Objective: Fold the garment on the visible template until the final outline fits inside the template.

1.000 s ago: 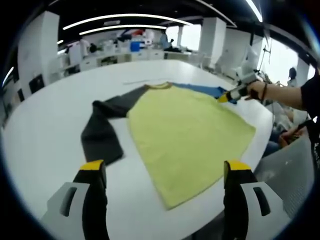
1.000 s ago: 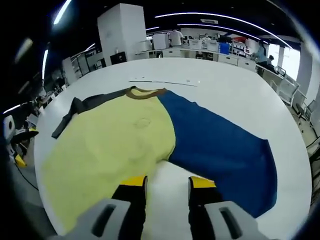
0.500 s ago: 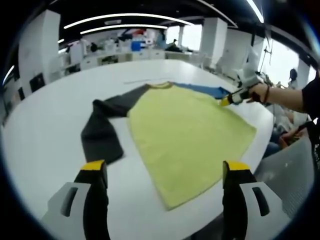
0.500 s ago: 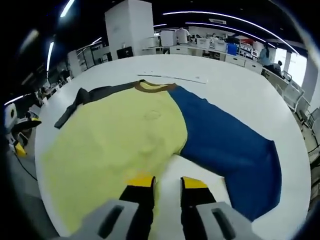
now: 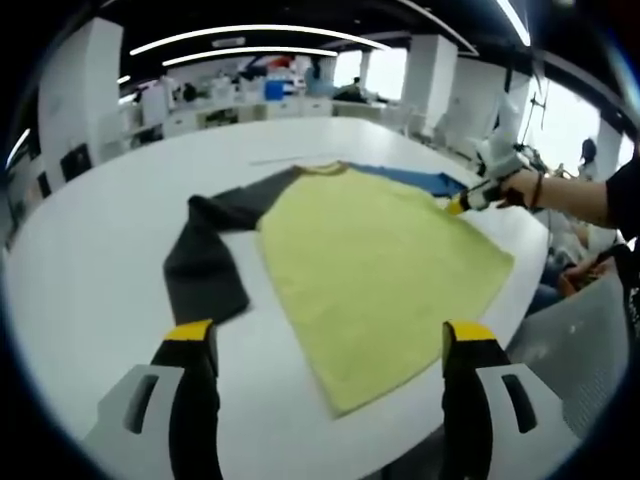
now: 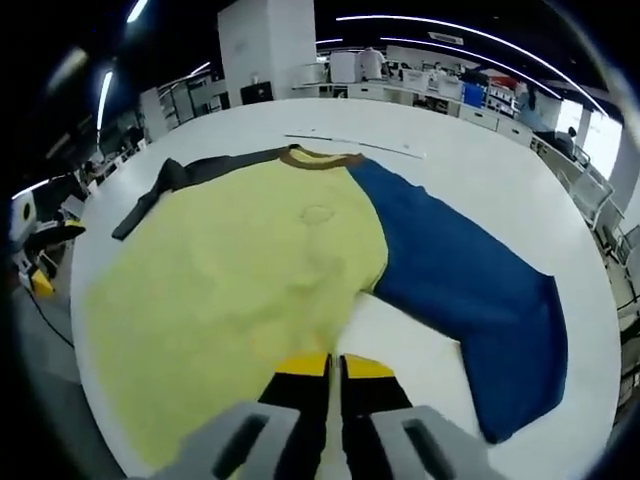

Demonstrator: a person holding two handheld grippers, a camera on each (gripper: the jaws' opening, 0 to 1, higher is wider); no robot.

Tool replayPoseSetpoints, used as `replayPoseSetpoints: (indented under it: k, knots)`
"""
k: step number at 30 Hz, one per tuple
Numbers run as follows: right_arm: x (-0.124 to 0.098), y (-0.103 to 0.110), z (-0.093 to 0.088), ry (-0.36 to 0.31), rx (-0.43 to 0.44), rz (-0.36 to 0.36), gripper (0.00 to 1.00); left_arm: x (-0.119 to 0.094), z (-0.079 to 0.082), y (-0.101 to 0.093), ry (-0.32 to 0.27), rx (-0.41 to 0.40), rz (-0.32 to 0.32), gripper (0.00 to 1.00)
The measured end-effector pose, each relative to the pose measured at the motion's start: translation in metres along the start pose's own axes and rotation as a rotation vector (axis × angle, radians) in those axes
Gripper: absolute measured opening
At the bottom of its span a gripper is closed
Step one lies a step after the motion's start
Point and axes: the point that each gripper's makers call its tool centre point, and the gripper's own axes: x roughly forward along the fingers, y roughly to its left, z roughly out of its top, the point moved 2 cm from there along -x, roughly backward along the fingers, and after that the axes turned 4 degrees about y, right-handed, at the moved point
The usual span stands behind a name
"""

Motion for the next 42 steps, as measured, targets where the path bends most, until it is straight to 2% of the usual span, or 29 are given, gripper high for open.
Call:
replayPoseSetpoints:
  k: [3, 6, 10, 13, 25, 38, 42]
  knots:
    - [-0.001, -0.002, -0.001, 0.009, -0.010, -0.006, 0.00, 0.000, 0.000, 0.000, -0.001, 0.002, -0.001, 0.88]
    - [-0.008, -0.014, -0.004, 0.007, 0.065, -0.070, 0.00, 0.000, 0.000, 0.000, -0.002, 0.003, 0.000, 0.88]
    - [-0.013, -0.020, -0.007, -0.006, 0.111, -0.087, 0.00, 0.000, 0.001, 0.002, -0.006, -0.004, 0.002, 0.87]
    - [-0.015, -0.019, -0.010, -0.015, 0.182, -0.083, 0.00, 0.000, 0.000, 0.002, -0.001, 0.001, 0.003, 0.87]
    - [-0.012, -0.016, -0.013, -0.010, 0.197, -0.097, 0.00, -0.002, 0.001, 0.001, -0.010, 0.004, 0.003, 0.88]
    - [-0.013, -0.012, -0.015, -0.001, 0.197, -0.067, 0.00, -0.002, 0.012, -0.002, -0.041, 0.047, 0.009, 0.96]
    - [-0.019, -0.012, -0.010, -0.038, 0.196, -0.069, 0.11, 0.000, 0.013, -0.003, -0.039, 0.048, 0.004, 0.96]
